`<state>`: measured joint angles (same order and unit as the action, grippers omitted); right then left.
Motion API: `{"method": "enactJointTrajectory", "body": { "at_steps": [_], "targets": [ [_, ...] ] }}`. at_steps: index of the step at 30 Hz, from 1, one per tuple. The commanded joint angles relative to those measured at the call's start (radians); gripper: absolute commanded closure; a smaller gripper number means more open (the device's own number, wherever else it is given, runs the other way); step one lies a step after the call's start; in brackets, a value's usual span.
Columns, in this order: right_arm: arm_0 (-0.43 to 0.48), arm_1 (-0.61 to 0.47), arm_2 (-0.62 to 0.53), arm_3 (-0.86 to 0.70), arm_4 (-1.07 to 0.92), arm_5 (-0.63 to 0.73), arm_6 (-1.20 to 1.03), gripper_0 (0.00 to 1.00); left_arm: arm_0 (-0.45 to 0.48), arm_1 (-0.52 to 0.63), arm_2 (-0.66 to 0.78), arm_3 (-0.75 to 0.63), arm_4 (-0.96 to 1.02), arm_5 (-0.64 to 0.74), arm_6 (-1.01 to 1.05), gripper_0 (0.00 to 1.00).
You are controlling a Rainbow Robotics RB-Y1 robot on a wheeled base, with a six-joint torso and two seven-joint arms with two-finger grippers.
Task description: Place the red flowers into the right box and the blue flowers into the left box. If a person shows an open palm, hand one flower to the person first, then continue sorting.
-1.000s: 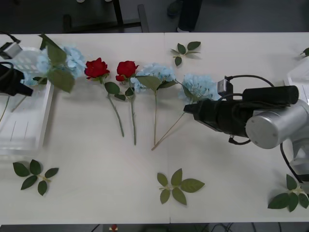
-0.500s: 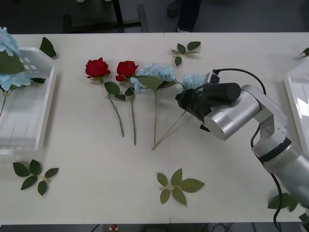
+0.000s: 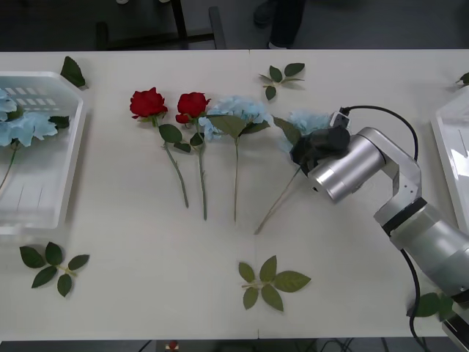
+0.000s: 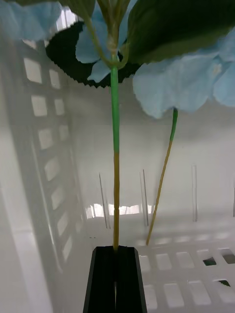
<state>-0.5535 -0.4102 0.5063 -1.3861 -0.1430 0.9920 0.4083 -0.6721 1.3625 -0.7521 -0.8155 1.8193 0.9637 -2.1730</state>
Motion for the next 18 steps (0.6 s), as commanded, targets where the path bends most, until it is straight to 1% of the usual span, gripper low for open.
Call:
{"method": "enactJointTrajectory", "body": {
  "at_steps": [1, 2, 3, 4, 6, 7, 8, 9, 10, 13, 18],
  "targets": [
    [-0.039, -0.005, 0.023, 0.006, 0.028, -0.001, -0.026, 0.64, 0.017, -0.062, 0.008, 0.047, -0.012, -0.042, 0.018, 1.00],
    [-0.039, -0.007, 0.023, 0.006, 0.028, -0.001, -0.026, 0.73, 0.019, -0.072, 0.008, 0.052, -0.015, -0.046, 0.018, 1.00],
    [-0.040, -0.007, 0.024, 0.006, 0.028, -0.001, -0.025, 0.93, 0.020, -0.086, 0.008, 0.058, -0.018, -0.057, 0.021, 1.00],
    [-0.042, -0.007, 0.024, 0.004, 0.026, -0.001, -0.025, 1.00, 0.023, -0.094, 0.008, 0.059, -0.022, -0.068, 0.022, 1.00],
    [-0.046, -0.007, 0.024, 0.004, 0.019, -0.001, -0.023, 1.00, 0.023, -0.103, 0.008, 0.061, -0.025, -0.077, 0.027, 1.00],
    [-0.049, -0.007, 0.024, -0.001, 0.014, -0.003, -0.022, 1.00, 0.023, -0.103, 0.008, 0.062, -0.028, -0.080, 0.029, 0.98],
    [-0.049, -0.007, 0.024, -0.005, 0.011, -0.001, -0.020, 1.00, 0.023, -0.103, 0.008, 0.061, -0.029, -0.079, 0.029, 0.78],
    [-0.051, -0.007, 0.026, -0.011, 0.006, -0.001, -0.020, 1.00, 0.022, -0.103, 0.008, 0.061, -0.031, -0.080, 0.029, 0.22],
    [-0.054, -0.007, 0.024, -0.021, 0.000, 0.000, -0.019, 1.00, 0.023, -0.103, 0.008, 0.059, -0.032, -0.080, 0.029, 0.00],
    [-0.054, -0.021, 0.023, -0.073, -0.026, 0.036, -0.013, 1.00, 0.023, -0.103, 0.008, 0.055, -0.035, -0.085, 0.024, 0.00],
    [-0.054, -0.061, -0.003, -0.240, -0.115, 0.163, 0.003, 1.00, 0.023, -0.105, 0.008, 0.044, -0.031, -0.086, 0.024, 0.00]
  ]
}}
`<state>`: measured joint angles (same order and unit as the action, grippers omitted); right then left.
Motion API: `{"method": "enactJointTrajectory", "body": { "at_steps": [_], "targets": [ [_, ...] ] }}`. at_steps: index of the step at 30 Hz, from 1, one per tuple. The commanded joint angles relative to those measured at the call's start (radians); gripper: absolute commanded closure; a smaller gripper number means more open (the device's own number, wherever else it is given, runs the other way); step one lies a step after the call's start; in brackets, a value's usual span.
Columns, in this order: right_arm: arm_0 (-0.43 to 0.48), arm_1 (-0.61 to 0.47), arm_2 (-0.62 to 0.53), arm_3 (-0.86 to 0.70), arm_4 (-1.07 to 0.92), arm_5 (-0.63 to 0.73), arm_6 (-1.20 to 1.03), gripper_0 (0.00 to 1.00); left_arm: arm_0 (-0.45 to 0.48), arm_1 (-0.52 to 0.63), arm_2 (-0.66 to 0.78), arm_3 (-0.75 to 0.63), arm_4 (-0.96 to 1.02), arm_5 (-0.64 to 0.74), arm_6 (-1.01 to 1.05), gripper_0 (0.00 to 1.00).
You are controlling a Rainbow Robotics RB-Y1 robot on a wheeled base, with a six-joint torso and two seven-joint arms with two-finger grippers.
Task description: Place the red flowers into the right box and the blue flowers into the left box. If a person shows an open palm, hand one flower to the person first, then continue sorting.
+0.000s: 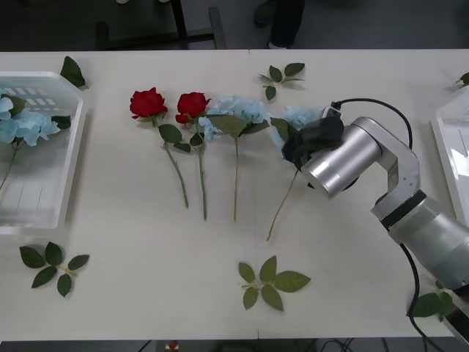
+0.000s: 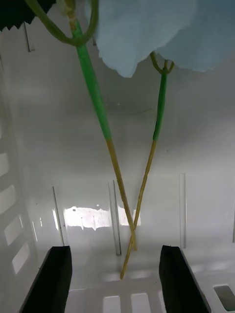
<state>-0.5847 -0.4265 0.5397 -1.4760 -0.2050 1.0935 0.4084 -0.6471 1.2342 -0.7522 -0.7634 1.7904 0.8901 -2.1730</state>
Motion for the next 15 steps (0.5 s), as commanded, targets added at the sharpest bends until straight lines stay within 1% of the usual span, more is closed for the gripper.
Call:
{"method": "enactJointTrajectory", "body": {
  "at_steps": [1, 2, 3, 5, 7, 9, 10, 12, 14, 15],
  "targets": [
    [-0.023, -0.055, -0.049, -0.193, -0.077, 0.094, 0.009, 1.00, -0.003, 0.025, 0.010, -0.013, 0.006, -0.013, 0.024, 0.00],
    [-0.023, -0.058, -0.053, -0.204, -0.085, 0.101, 0.010, 1.00, -0.002, 0.025, 0.008, -0.014, 0.007, -0.013, 0.024, 0.00],
    [-0.023, -0.074, -0.079, -0.264, -0.122, 0.146, 0.020, 1.00, -0.006, 0.028, 0.008, -0.021, 0.024, -0.007, 0.022, 0.00],
    [-0.023, -0.087, -0.121, -0.319, -0.166, 0.187, 0.059, 1.00, -0.023, 0.036, 0.010, -0.025, 0.049, 0.024, 0.024, 0.00],
    [-0.018, -0.094, -0.190, -0.377, -0.228, 0.226, 0.124, 1.00, -0.051, 0.048, 0.010, -0.028, 0.115, 0.089, 0.030, 0.00],
    [-0.015, -0.098, -0.250, -0.406, -0.281, 0.229, 0.190, 1.00, -0.071, 0.057, 0.008, -0.028, 0.181, 0.139, 0.038, 0.00],
    [-0.014, -0.101, -0.303, -0.422, -0.340, 0.224, 0.267, 1.00, -0.088, 0.065, 0.008, -0.033, 0.233, 0.184, 0.048, 0.00],
    [-0.014, -0.101, -0.383, -0.426, -0.435, 0.221, 0.355, 1.00, -0.109, 0.073, 0.008, -0.050, 0.267, 0.233, 0.121, 0.00],
    [-0.010, -0.095, -0.474, -0.425, -0.562, 0.203, 0.461, 1.00, -0.140, 0.088, 0.008, -0.105, 0.242, 0.270, 0.256, 0.00],
    [-0.007, -0.090, -0.500, -0.425, -0.596, 0.197, 0.495, 1.00, -0.149, 0.094, 0.008, -0.129, 0.224, 0.274, 0.305, 0.00]
  ]
}}
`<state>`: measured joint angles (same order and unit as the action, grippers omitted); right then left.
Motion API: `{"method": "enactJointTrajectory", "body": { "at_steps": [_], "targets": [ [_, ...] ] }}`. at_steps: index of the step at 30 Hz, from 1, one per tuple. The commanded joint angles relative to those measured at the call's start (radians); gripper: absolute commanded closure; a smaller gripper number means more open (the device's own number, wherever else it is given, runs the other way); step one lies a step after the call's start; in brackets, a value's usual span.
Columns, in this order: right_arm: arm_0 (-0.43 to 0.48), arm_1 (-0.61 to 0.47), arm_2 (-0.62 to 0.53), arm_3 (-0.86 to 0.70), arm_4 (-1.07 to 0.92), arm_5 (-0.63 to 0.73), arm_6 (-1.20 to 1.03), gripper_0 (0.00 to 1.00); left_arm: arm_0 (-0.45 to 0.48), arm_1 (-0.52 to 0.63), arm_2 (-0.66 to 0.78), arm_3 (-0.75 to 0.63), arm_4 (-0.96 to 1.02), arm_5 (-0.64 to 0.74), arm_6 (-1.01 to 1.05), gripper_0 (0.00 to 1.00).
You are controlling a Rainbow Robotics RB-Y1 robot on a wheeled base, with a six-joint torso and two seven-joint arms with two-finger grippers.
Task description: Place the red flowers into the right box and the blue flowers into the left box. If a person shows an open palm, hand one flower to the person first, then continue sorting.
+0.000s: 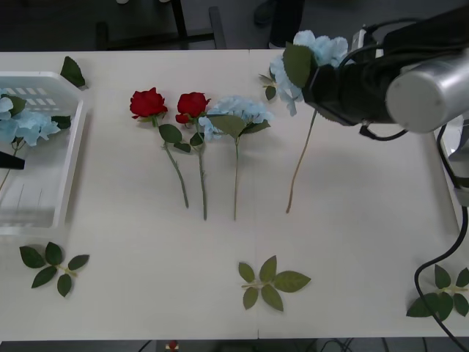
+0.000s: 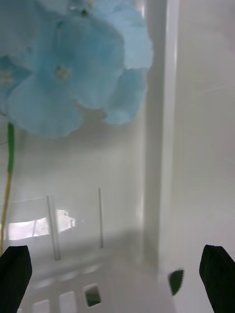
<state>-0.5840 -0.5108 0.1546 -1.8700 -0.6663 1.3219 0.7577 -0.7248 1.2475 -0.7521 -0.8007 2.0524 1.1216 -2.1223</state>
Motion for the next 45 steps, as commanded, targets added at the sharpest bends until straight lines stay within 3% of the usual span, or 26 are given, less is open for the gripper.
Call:
{"method": "enactJointTrajectory", "body": {
  "at_steps": [1, 9, 17, 23, 30, 36, 41, 45],
  "targets": [
    [-0.003, -0.002, -0.161, -0.031, -0.210, -0.049, 0.213, 1.00, -0.087, 0.096, 0.008, -0.158, -0.089, 0.047, 0.367, 0.00],
    [0.018, 0.006, -0.283, 0.066, -0.707, -0.173, 0.569, 1.00, -0.171, 0.072, 0.008, -0.453, -0.345, 0.092, 0.963, 0.00],
    [0.018, 0.029, -0.237, 0.175, -1.010, -0.202, 0.885, 1.00, -0.255, -0.161, 0.008, -0.462, -0.629, 0.162, 1.251, 0.00],
    [0.018, 0.058, -0.135, 0.213, -1.112, -0.354, 1.008, 1.00, -0.277, -0.355, 0.008, -0.451, -0.844, 0.161, 1.420, 0.00],
    [0.006, 0.083, -0.021, 0.224, -1.170, -0.543, 1.014, 1.00, -0.289, -0.445, 0.008, -0.454, -0.934, 0.165, 1.441, 0.00],
    [0.004, 0.086, -0.009, 0.227, -1.184, -0.558, 1.022, 1.00, -0.289, -0.445, 0.008, -0.479, -0.913, 0.165, 1.427, 0.00],
    [0.004, 0.086, -0.006, 0.227, -1.187, -0.558, 1.020, 1.00, -0.286, -0.425, 0.020, -0.523, -0.764, 0.124, 1.328, 0.00],
    [0.004, 0.086, -0.006, 0.227, -1.194, -0.558, 1.019, 1.00, -0.243, -0.393, 0.109, -0.548, -0.546, 0.113, 1.119, 0.00]
  ]
}}
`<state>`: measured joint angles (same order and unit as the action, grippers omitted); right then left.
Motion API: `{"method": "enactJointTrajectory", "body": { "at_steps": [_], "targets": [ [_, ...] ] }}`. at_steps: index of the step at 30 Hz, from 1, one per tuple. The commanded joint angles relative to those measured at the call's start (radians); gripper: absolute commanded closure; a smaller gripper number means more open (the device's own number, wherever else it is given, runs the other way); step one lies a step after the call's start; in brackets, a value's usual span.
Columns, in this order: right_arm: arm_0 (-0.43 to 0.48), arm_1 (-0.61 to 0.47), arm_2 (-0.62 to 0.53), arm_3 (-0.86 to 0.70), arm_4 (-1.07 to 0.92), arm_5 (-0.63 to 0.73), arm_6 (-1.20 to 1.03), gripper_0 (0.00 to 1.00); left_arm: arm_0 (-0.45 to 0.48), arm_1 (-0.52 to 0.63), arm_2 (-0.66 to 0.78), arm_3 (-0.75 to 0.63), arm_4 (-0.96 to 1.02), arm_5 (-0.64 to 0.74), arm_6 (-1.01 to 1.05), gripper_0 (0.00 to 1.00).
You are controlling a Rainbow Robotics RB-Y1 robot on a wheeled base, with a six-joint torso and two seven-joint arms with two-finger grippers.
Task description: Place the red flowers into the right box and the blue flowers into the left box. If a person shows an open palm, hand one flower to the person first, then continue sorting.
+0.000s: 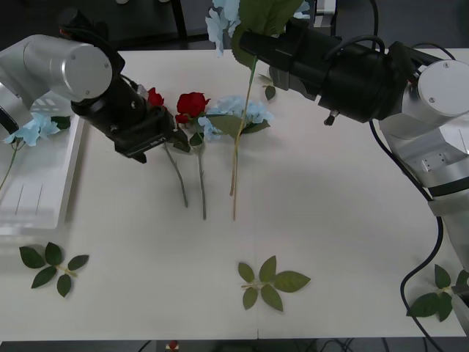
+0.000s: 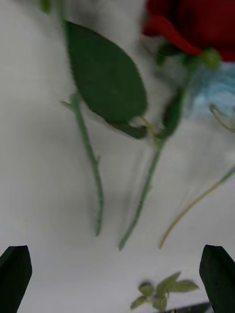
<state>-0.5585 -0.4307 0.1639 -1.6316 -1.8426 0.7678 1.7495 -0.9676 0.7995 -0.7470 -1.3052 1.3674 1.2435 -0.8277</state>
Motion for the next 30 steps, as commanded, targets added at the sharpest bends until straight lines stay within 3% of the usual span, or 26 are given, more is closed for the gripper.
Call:
{"method": "enactJointTrajectory", "body": {
  "at_steps": [1, 5, 17, 30],
  "targets": [
    [-0.021, 0.006, -0.015, -0.011, -0.023, -0.004, 0.027, 1.00, 0.018, 0.063, 0.144, -0.042, 0.219, -0.010, -0.257, 0.00],
    [-0.021, 0.006, -0.015, -0.011, -0.027, -0.004, 0.027, 1.00, 0.075, 0.079, 0.239, 0.004, 0.495, 0.005, -0.541, 0.00],
    [-0.020, 0.006, -0.014, -0.011, -0.029, -0.004, 0.022, 1.00, 0.079, 0.084, 0.264, 0.211, 0.940, 0.113, -1.263, 0.00],
    [-0.020, 0.006, -0.004, -0.011, -0.029, -0.015, 0.025, 1.00, 0.090, -0.043, 0.262, 0.202, 1.081, 0.004, -1.403, 0.00]
  ]
}}
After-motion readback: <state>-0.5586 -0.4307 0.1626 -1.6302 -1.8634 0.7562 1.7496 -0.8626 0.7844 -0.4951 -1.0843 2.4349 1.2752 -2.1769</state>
